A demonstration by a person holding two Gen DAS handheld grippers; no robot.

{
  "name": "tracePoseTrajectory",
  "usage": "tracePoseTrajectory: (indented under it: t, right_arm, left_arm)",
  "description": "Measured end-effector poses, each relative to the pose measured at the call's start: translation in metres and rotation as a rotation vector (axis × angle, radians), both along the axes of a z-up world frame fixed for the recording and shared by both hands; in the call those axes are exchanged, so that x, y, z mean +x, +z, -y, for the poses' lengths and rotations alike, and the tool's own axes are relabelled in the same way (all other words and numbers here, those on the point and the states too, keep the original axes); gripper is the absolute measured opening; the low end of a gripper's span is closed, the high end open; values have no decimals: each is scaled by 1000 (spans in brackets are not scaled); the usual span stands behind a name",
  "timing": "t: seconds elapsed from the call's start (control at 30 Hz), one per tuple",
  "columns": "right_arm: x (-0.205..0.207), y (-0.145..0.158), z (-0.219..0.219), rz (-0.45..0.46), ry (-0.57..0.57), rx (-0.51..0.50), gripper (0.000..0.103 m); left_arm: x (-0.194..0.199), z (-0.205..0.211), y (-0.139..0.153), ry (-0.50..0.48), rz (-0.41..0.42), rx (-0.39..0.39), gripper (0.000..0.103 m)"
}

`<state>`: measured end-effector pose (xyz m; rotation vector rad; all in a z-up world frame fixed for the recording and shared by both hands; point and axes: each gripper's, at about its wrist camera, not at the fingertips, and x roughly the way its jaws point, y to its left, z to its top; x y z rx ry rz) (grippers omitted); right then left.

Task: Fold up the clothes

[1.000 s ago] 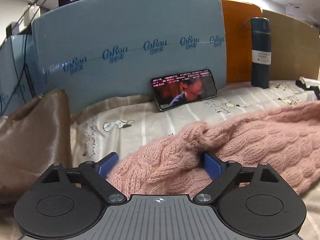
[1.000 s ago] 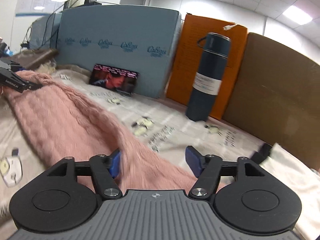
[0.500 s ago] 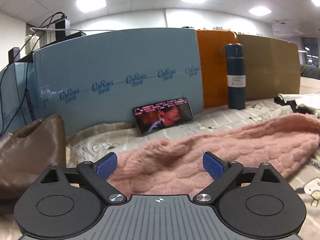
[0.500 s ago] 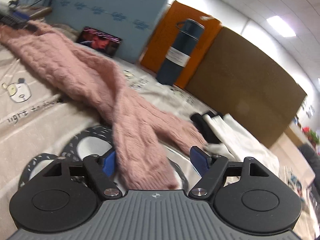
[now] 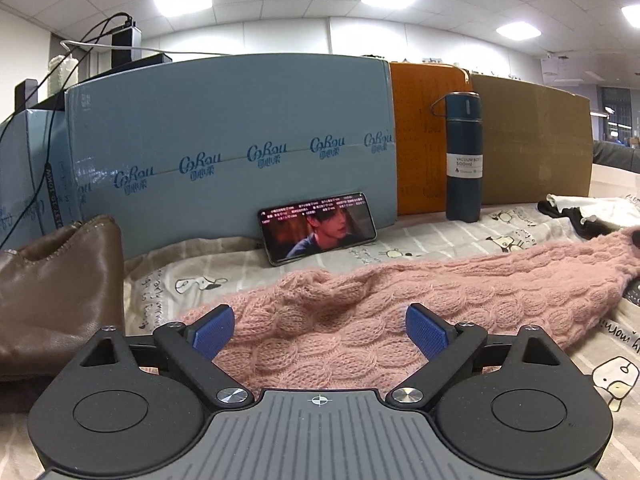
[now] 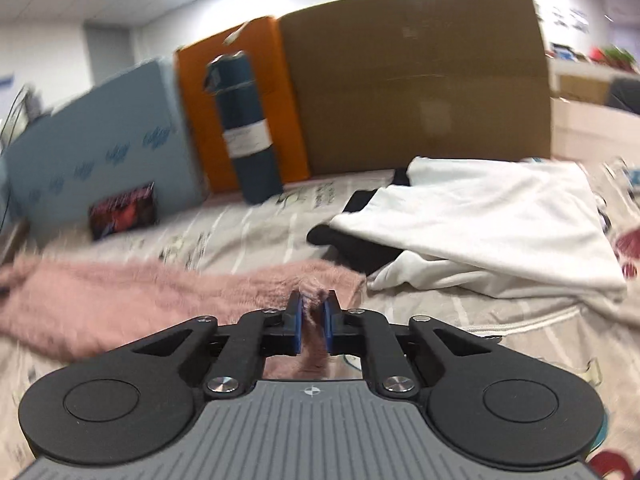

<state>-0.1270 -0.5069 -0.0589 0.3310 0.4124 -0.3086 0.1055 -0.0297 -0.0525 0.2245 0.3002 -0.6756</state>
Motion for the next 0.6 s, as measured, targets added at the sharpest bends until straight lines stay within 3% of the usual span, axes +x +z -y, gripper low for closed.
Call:
tracePoseTrajectory:
  t: [0.1,0.47,0.6]
  right_arm:
    - [3,11,-4,52,-53,13,8]
    - [60,22,23,-78,-237,162,7]
    - [56,6,28,-117,-277,224,12]
  left_arm:
    - [1,0,0,-1,-6,-4,95]
    - [3,-4,1,1,-23,-25,95]
    - [4,-4,1,1,-27,-28,95]
